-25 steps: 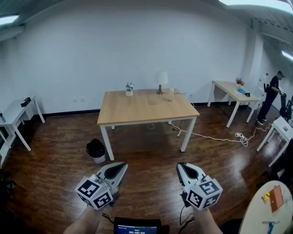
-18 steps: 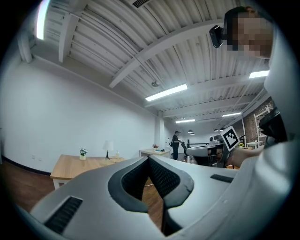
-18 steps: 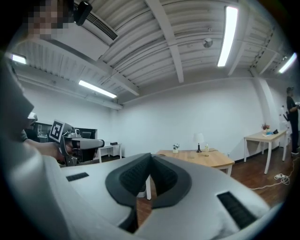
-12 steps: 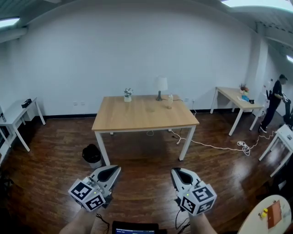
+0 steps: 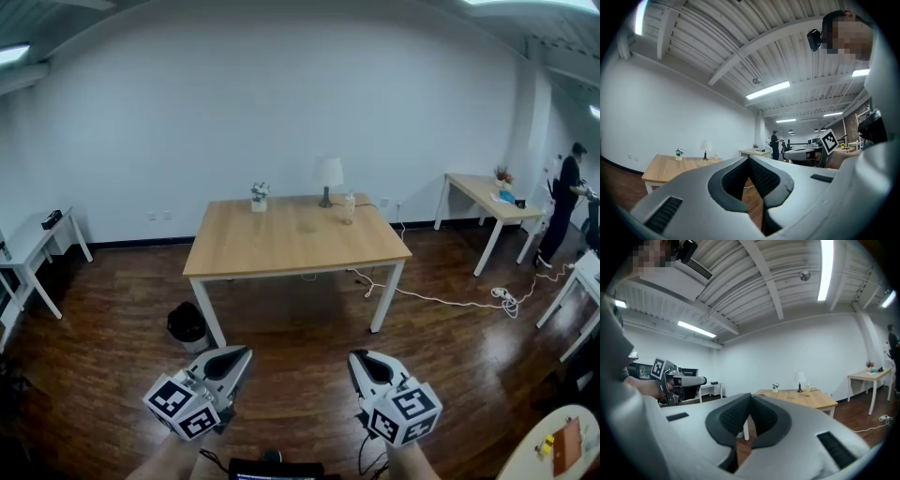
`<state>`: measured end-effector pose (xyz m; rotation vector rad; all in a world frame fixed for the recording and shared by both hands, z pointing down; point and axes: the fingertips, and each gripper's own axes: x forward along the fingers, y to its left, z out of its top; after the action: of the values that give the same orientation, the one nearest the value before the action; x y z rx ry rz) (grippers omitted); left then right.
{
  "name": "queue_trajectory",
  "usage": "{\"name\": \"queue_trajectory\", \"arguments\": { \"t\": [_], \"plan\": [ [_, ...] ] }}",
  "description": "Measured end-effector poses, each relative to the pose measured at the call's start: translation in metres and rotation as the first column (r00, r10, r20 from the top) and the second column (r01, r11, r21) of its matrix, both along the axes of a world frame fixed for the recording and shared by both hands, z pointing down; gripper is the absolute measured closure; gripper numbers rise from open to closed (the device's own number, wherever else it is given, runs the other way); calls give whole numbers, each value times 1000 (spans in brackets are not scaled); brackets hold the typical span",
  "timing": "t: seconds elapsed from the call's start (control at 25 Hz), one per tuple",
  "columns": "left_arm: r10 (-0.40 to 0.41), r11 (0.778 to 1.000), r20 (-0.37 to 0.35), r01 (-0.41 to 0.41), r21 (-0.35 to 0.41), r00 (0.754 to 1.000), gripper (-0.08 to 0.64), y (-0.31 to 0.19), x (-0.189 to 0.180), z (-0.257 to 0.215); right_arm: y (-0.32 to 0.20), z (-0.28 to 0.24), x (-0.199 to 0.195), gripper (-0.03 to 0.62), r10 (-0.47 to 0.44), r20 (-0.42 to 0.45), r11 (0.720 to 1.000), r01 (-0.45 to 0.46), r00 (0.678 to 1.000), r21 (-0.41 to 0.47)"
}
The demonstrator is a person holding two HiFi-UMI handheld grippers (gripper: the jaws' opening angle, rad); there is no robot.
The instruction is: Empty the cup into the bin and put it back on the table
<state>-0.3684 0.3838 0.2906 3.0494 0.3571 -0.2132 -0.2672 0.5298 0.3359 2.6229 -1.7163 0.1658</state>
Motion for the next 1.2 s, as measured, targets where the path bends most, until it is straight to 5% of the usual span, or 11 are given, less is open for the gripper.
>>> {"name": "queue_trajectory", "arguments": {
  "t": [1.2],
  "plan": [
    [126, 992, -11, -126, -1, 992, 569, -146, 160, -2, -149, -9, 151, 591, 108, 7, 994, -107, 994, -25]
  ]
}}
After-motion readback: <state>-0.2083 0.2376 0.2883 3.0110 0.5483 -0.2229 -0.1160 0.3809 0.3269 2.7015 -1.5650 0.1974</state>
